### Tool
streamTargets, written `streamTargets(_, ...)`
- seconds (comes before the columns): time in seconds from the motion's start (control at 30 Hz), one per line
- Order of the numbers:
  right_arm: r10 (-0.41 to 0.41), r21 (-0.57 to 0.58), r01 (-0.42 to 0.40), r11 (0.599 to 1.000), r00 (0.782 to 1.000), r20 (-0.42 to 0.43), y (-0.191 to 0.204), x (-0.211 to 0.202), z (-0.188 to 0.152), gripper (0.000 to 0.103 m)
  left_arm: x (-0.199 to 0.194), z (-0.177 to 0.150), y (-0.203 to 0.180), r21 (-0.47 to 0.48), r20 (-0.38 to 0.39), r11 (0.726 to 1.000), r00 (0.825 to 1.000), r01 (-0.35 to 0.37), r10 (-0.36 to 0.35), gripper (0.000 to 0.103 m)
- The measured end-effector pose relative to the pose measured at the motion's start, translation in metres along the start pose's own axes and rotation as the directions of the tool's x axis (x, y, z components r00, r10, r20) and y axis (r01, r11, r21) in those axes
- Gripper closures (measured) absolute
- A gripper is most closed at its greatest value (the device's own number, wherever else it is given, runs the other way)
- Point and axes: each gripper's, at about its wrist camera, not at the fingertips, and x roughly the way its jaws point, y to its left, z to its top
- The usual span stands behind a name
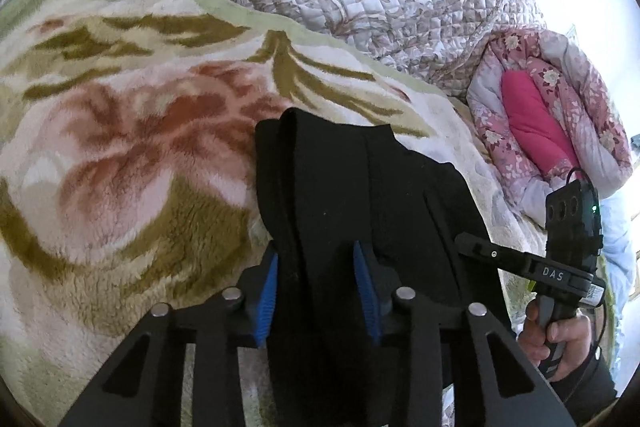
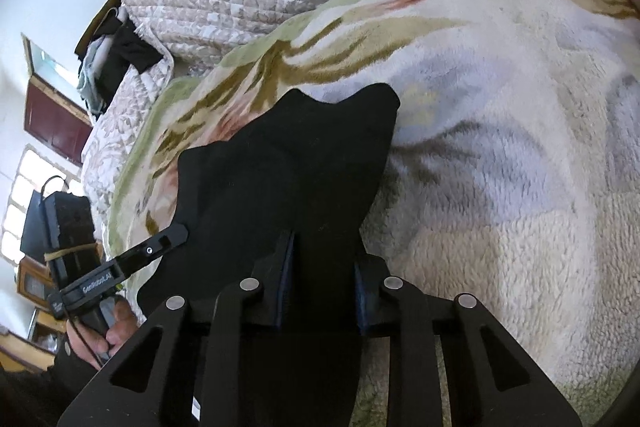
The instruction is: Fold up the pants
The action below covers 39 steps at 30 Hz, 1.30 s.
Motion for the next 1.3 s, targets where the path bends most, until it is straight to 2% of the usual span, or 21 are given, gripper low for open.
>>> streamTargets(0.13,-0.001,-0.045,0.003,0.999,0.999,0.054,0.018,-0.016,0.002,0.086,-0.013,0.007,-0.011,0.031,0.023,1.000,1.000,-0.002,0.001,0.078)
streamTargets(0.23,0.007,-0.072,-0.001,0.997,0.997,0.078,0.031,-0.023,0.008,0.087,-0.020,0.015,-0.024,0.081,0.033,0.997,0.999,-0.008,0.006,0.081)
streamTargets(0.4,0.010,-0.115,0.002,0.993,0.995,0.101,0.049,-0.023,0.033,0.087,-0.024,0.036,-0.038,0.132,0.049,0.991,0.999,-0.029,0.023,0.081)
streamTargets(0.57,0.004,-0.156,0.021,0.988,0.988,0.157,0.063,-0.016,0.074,0.087,-0.025,0.075,-0.035,0.155,0.112,0.987,0.993,-0.050,0.033,0.081)
streamTargets(0.7,-0.006,-0.174,0.037,0.984,0.985,0.173,0.057,0.005,0.102,0.086,-0.007,0.108,-0.019,0.173,0.129,0.983,0.991,-0.060,0.038,0.080)
streamTargets(0.77,-0.049,-0.159,0.076,0.984,0.985,0.167,0.045,0.023,0.110,0.082,0.011,0.119,-0.003,0.162,0.118,0.983,0.990,-0.091,0.072,0.076)
streamTargets(0.87,-0.166,-0.137,0.185,0.973,0.976,0.141,0.024,0.040,0.109,0.081,0.032,0.120,0.019,0.116,0.089,0.974,0.979,-0.196,0.186,0.079)
streamTargets(0.93,-0.203,-0.146,0.222,0.964,0.969,0.138,0.021,0.038,0.109,0.081,0.035,0.118,0.029,0.102,0.063,0.970,0.974,-0.221,0.215,0.079)
streamTargets(1.0,-0.203,-0.162,0.228,0.960,0.966,0.159,0.024,0.026,0.106,0.081,0.026,0.117,0.032,0.092,0.085,0.967,0.970,-0.237,0.229,0.079)
streamTargets(1.07,-0.208,-0.198,0.243,0.949,0.961,0.185,0.032,0.019,0.099,0.076,0.013,0.114,0.025,0.091,0.119,0.972,0.971,-0.218,0.207,0.079)
streamTargets(1.17,-0.225,-0.270,0.279,0.922,0.951,0.212,0.051,0.015,0.082,0.076,-0.001,0.100,0.007,0.138,0.155,0.971,0.973,-0.195,0.174,0.079)
streamTargets(1.3,-0.212,-0.361,0.272,0.892,0.957,0.199,0.074,0.021,0.054,0.074,0.004,0.072,-0.011,0.207,0.119,0.964,0.983,-0.165,0.143,0.078)
